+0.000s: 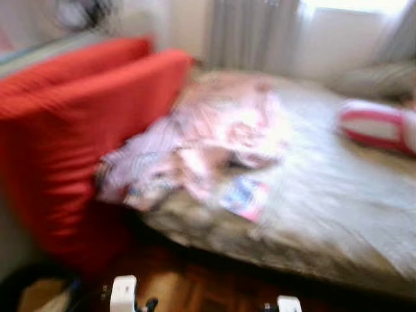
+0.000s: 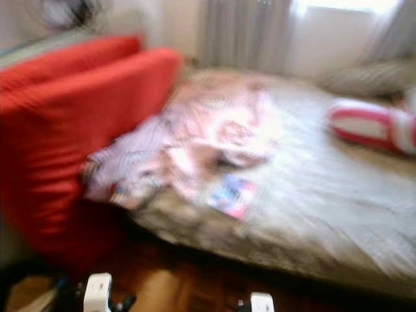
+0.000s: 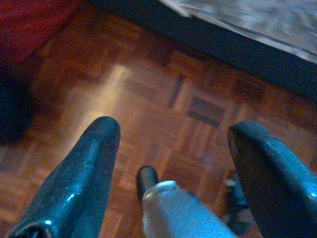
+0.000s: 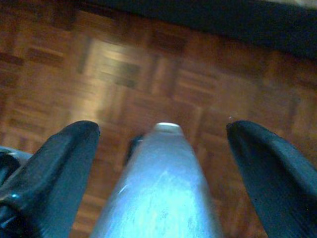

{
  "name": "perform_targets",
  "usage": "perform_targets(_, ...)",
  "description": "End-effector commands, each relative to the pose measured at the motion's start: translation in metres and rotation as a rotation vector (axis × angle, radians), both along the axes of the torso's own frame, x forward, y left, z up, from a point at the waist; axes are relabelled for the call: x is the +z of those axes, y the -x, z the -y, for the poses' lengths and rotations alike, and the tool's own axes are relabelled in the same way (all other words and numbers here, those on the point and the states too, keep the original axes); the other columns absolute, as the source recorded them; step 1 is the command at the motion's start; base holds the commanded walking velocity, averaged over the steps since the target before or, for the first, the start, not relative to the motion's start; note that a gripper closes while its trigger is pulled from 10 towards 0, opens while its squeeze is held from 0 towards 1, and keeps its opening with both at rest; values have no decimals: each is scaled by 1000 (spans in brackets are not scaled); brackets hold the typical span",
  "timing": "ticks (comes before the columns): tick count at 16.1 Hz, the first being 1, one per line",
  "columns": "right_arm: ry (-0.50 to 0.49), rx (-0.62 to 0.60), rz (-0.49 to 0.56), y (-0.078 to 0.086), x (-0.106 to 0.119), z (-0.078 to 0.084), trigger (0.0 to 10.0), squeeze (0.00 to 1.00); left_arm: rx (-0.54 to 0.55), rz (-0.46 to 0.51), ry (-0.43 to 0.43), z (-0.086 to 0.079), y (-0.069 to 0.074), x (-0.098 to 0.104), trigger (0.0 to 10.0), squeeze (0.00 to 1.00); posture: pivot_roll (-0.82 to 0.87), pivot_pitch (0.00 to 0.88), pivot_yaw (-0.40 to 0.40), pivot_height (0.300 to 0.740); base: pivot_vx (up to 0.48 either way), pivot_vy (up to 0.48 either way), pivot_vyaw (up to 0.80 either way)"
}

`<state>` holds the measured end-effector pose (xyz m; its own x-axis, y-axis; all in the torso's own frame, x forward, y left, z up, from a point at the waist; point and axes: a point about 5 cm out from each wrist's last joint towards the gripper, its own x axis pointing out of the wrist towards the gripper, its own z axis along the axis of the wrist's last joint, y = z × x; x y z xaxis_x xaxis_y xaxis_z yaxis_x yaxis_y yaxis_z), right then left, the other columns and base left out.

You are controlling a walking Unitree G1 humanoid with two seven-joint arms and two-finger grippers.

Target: Clean up the room

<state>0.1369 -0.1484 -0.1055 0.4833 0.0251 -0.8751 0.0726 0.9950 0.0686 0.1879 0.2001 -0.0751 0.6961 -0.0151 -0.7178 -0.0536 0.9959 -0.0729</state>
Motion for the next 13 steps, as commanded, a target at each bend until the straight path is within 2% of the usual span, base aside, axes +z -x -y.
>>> perform_targets(1, 18, 2, 9, -3, 1, 5, 10000, 0, -23, -13, 9, 6, 3, -2, 10000, 0, 9, 0, -4, 740, 0, -341, 0)
perform_targets(4, 3, -19, 51, -14, 5, 5, 10000, 0, -21, 6, 8, 5, -5, 2, 10000, 0, 2, 0, 0, 740, 0, -337, 0)
perform_targets(8, 26, 4, 31, -10, 4, 6, 10000, 0, -18, 8, 10, 6, -7, 2, 10000, 0, 2, 0, 3, 740, 0, -337, 0)
perform_targets(11, 34, 27, 37, -11, 4, 5, 10000, 0, -10, 14, 8, 6, -8, 3, 10000, 0, 7, 0, -2, 740, 0, -339, 790)
perform_targets(13, 27, 11, 35, -11, 4, 5, 10000, 0, -7, 13, 7, 5, -8, 3, 10000, 0, 7, 0, -3, 740, 0, -336, 0)
